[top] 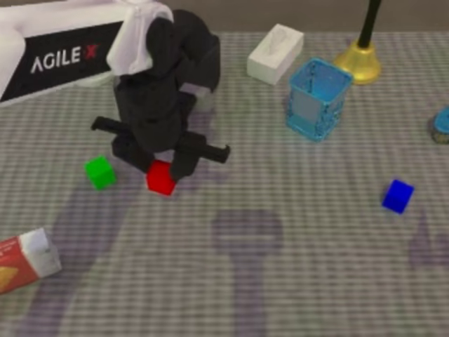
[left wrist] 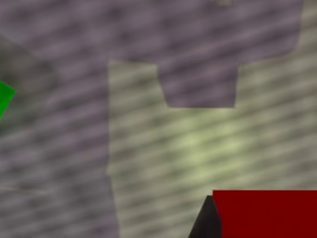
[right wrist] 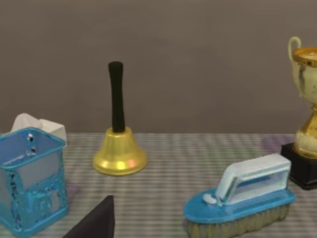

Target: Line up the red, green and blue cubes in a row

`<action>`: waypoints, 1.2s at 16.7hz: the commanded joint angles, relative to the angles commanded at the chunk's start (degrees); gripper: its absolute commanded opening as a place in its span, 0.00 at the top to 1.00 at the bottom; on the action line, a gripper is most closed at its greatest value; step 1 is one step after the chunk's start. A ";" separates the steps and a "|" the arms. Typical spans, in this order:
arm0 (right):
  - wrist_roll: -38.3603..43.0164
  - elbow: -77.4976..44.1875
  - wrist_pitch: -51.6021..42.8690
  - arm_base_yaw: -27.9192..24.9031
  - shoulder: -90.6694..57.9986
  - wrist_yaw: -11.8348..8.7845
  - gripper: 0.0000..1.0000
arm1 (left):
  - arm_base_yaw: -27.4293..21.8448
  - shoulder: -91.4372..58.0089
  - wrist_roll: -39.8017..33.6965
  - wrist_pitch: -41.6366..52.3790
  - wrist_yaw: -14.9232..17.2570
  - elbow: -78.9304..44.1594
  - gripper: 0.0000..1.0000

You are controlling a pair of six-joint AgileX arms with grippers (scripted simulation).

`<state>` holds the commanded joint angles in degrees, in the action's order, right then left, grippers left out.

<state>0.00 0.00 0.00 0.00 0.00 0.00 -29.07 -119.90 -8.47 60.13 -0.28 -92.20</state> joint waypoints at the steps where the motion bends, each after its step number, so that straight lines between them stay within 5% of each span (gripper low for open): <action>1: 0.00 0.00 0.00 0.00 0.00 0.00 0.00 | -0.54 0.72 -1.33 -0.05 -0.07 0.79 1.00; 11: 0.00 0.00 0.00 0.00 0.00 0.00 0.00 | -10.39 15.45 -29.49 -1.18 -1.18 17.30 1.00; 20: 0.00 0.00 0.00 0.00 0.00 0.00 0.00 | -11.25 16.37 -31.90 -3.76 -1.32 20.78 1.00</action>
<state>0.00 0.00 0.00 0.00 0.00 0.00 -40.33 -103.52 -40.37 56.37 -1.60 -71.43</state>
